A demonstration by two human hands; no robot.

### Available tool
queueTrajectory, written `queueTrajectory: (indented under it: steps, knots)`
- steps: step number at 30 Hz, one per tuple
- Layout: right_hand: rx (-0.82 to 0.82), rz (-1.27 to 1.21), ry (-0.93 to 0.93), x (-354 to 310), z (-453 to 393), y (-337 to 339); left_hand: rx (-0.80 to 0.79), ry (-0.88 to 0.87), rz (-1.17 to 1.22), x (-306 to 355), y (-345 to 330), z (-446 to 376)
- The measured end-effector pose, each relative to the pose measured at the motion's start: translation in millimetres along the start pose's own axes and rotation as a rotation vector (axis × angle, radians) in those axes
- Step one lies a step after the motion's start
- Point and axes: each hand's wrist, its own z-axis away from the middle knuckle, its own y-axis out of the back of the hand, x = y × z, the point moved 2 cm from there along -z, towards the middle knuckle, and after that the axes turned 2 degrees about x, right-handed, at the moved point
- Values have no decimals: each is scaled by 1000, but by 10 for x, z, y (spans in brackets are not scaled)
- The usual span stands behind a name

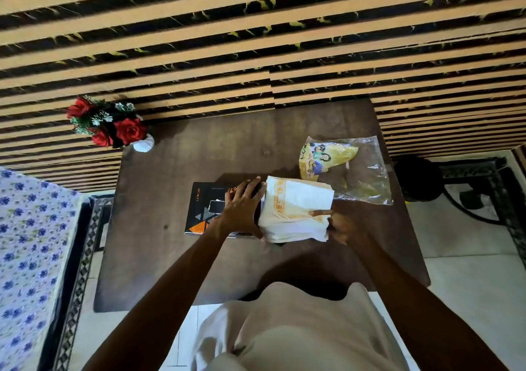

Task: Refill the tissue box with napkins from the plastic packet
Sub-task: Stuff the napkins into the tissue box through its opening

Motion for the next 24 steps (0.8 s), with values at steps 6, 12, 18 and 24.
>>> queueTrajectory:
  steps: [6, 12, 18, 24]
  knots:
    - [91, 153, -5, 41, -243, 123, -26, -17, 56, -30, 10, -29]
    - [80, 166, 47, -52, -226, -102, -28, -15, 150, -56, -17, -63]
    - [123, 153, 156, -146, -161, -238, 37, 87, 195, -64, 20, -81]
    - [94, 76, 107, -54, -230, -139, 117, 123, 233, 29, -18, -66]
